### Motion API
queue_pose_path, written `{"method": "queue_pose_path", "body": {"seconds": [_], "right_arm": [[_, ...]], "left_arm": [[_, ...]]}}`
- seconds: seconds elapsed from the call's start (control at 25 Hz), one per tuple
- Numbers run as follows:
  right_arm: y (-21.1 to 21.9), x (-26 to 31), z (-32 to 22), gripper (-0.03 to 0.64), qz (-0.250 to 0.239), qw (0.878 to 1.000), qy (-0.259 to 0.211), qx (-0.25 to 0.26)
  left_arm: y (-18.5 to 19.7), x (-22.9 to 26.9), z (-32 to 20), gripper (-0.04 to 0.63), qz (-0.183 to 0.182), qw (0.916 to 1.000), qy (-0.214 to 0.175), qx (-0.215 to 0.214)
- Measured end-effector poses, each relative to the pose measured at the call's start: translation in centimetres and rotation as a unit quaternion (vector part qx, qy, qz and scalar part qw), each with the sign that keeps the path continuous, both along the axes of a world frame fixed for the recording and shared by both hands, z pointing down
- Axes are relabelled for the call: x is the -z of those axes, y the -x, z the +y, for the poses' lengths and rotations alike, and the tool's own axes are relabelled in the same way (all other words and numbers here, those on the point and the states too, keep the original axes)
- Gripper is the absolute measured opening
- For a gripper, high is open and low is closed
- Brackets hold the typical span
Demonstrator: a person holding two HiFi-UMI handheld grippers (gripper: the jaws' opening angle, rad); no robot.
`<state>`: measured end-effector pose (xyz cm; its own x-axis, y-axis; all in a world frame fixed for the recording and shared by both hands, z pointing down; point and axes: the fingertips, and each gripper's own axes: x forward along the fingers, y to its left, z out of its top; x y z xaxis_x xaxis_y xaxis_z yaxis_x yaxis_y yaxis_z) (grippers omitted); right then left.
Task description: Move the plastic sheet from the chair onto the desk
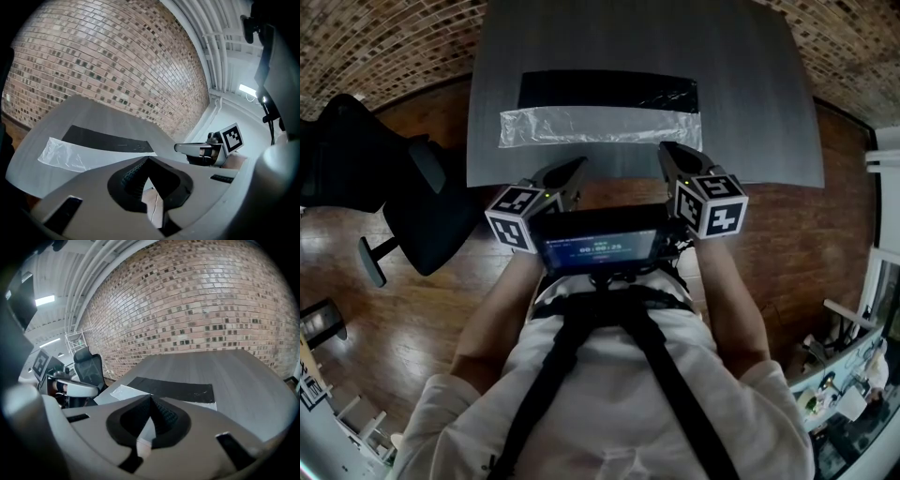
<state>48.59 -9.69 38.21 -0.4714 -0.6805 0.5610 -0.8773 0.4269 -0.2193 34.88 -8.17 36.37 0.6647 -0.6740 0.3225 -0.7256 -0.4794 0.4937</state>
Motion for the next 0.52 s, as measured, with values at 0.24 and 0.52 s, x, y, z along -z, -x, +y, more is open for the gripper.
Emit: {"method": "queue_pose_path", "body": {"seconds": [0.24,0.52], "right_arm": [[-1.5,-0.4,0.2,0.0,0.003,1.0,0.002,-0.002],[-1.5,-0.4,0.6,0.0,0.007,1.0,0.002,-0.002]], "left_arm": [[-1.1,0.1,0.1,0.003,-0.005,1.0,0.0,-0.002],[-0.9,0.1,0.6,0.003,-0.007,1.0,0.002,0.002]]}}
